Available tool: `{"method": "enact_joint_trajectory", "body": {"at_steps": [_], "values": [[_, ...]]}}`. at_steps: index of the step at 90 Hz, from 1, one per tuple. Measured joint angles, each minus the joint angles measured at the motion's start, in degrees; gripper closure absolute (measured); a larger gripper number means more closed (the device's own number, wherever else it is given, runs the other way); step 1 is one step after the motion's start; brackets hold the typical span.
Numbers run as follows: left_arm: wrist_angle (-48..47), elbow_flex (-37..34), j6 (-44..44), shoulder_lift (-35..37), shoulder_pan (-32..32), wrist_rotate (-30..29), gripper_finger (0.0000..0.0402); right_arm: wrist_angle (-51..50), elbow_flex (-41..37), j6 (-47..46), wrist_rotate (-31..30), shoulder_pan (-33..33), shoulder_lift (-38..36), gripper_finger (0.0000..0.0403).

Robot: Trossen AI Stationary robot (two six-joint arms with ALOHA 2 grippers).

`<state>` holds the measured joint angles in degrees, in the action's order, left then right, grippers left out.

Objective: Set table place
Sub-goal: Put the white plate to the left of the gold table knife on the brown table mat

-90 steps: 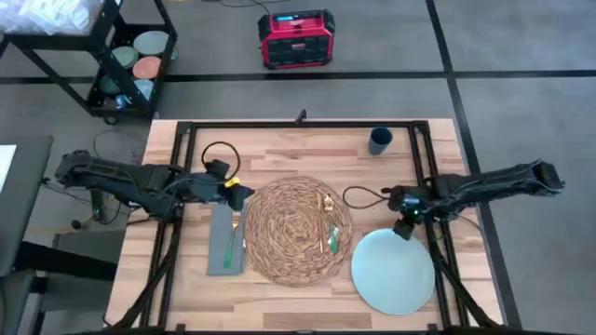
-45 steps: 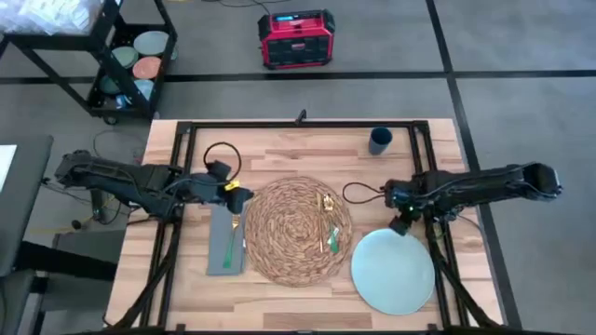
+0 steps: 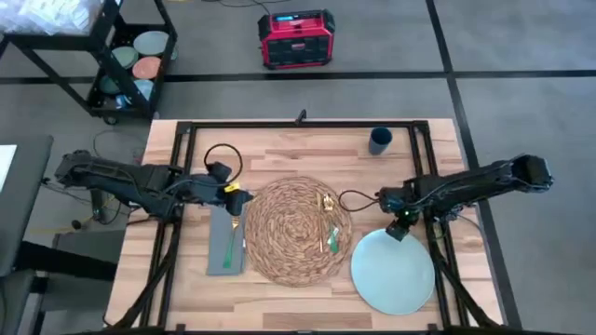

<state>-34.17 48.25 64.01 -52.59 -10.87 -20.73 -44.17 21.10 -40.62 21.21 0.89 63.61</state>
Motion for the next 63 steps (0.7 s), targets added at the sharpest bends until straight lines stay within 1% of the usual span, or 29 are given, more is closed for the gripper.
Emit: {"method": "enact_joint_trajectory", "body": {"at_steps": [3,7,23,37,47,56,63], "values": [[0.0,0.0,0.0,0.0,0.0,0.0,0.0281,0.0,0.0,0.7,0.2,0.0,0.0,0.0372],[-0.1,0.0,0.0,0.0,0.0,0.0,0.0281,-0.1,-0.2,0.9,0.6,0.0,-0.3,0.0387],[-1.6,0.0,0.0,0.0,0.0,0.0,0.0281,-0.5,0.1,-0.8,0.7,-0.3,-1.6,0.0400],[-1.5,0.0,0.1,0.0,0.0,0.0,0.0281,-3.2,3.3,-1.7,-0.1,-1.4,-4.3,0.0402],[-1.5,0.0,0.2,0.0,0.0,0.0,0.0281,-6.4,8.0,-3.5,-0.3,-3.1,-6.2,0.0402],[-1.5,0.0,0.3,0.0,-0.1,0.0,0.0281,-9.1,14.8,-4.7,-1.7,-4.5,-6.6,0.0402],[-1.6,0.0,-0.3,0.0,-0.3,0.1,0.0281,-11.0,20.8,-4.7,-3.8,-4.9,-5.3,0.0402]]}}
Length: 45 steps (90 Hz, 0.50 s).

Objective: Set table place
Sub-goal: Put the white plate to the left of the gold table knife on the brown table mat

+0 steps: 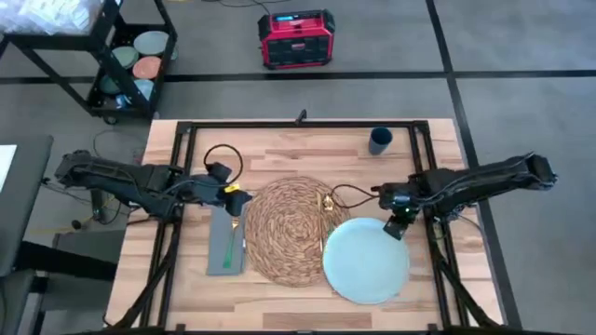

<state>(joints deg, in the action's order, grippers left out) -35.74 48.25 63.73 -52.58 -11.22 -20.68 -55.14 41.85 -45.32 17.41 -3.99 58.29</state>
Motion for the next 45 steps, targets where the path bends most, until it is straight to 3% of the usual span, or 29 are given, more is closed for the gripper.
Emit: {"method": "enact_joint_trajectory", "body": {"at_steps": [14,45], "values": [[-5.2,0.0,-0.6,0.1,-0.5,-0.1,0.0281,-1.1,11.2,5.2,-2.5,1.6,7.3,0.0402],[-21.5,0.0,3.2,6.1,-0.5,-5.5,0.0281,0.9,33.9,25.7,-2.8,8.9,34.4,0.0403]]}}
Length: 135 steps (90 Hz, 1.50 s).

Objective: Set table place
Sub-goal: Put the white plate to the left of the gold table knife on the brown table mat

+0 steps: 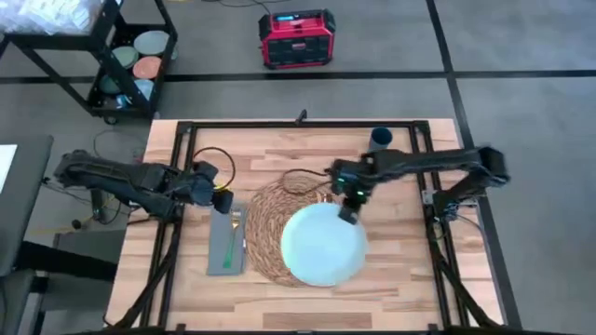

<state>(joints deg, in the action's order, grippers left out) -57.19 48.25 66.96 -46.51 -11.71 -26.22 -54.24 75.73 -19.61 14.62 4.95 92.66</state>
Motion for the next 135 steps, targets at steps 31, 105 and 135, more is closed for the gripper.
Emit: {"method": "enact_joint_trajectory", "body": {"at_steps": [31,105,135], "values": [[-7.1,0.0,-1.3,10.0,0.0,-1.2,0.0281,-5.7,22.1,9.6,0.4,4.9,16.5,0.0403],[-14.1,0.0,-1.8,11.8,0.0,-1.4,0.0281,-4.6,28.1,13.9,4.7,11.3,26.8,0.0403],[-14.0,0.0,-1.9,11.7,0.0,-1.4,0.0281,-4.3,27.9,15.3,4.9,10.7,26.8,0.0402]]}}
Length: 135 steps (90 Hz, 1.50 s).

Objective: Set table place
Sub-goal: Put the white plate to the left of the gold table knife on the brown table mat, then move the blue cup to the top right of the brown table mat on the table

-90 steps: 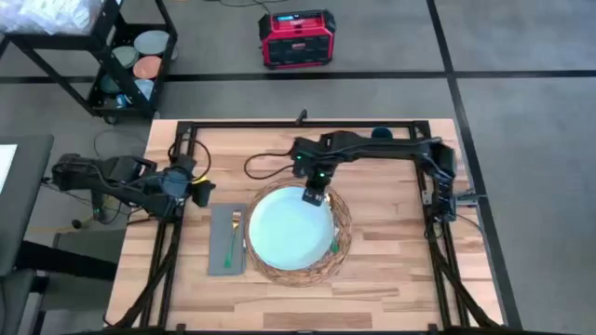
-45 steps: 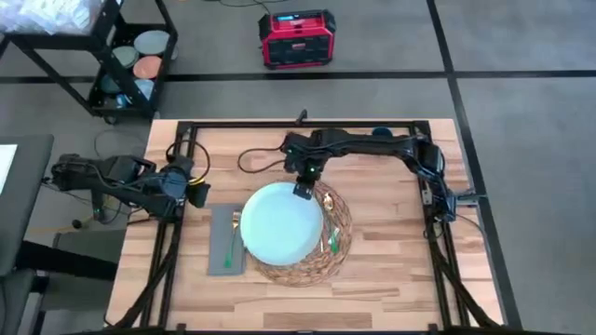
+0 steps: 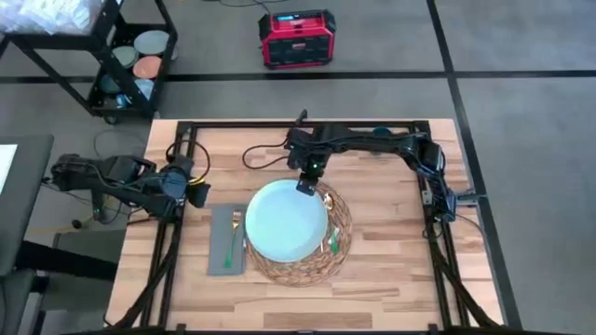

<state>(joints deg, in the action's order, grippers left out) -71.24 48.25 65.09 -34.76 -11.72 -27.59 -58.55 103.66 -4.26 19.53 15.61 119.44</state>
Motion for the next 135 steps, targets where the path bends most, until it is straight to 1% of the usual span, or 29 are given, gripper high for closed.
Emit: {"method": "enact_joint_trajectory", "body": {"at_steps": [10,27,48,65,71,82,91,98,111,124,135], "values": [[0.0,0.0,0.0,0.0,0.0,0.0,0.0281,0.1,0.0,0.3,0.0,-0.2,0.0,0.0392],[0.0,0.0,0.1,0.0,0.0,0.0,0.0281,0.4,0.0,2.3,0.3,-0.5,0.0,0.0364],[0.0,0.0,0.0,0.0,0.0,0.0,0.0281,0.8,0.0,3.3,6.2,-0.6,0.0,0.0338],[0.0,0.0,0.0,0.0,0.0,0.0,0.0281,0.5,0.0,4.5,6.1,-0.6,0.0,0.0330],[0.0,0.0,0.1,0.0,0.0,0.0,0.0281,-0.6,0.0,6.6,4.6,0.4,0.0,0.0329],[0.0,0.0,0.5,0.0,0.0,0.0,0.0281,-6.8,0.0,9.2,-3.3,4.7,0.0,0.0329],[0.0,0.0,0.5,0.0,0.0,0.0,0.0281,-14.8,0.0,11.3,-7.3,10.0,0.0,0.0329],[0.0,0.0,0.1,-0.1,0.0,0.0,0.0281,-19.1,0.0,12.6,-8.1,13.9,0.0,0.0329],[0.0,0.0,0.2,-0.2,0.0,0.0,0.0281,-24.2,0.0,13.8,-9.0,20.2,-1.1,0.0331],[0.0,0.0,-0.2,-0.2,0.0,0.0,0.0281,-26.6,0.0,16.1,-12.2,25.0,-5.0,0.0332],[0.0,0.0,-0.8,-0.2,0.0,0.0,0.0281,-26.7,-0.1,15.9,-14.9,28.3,-9.6,0.0332]]}}
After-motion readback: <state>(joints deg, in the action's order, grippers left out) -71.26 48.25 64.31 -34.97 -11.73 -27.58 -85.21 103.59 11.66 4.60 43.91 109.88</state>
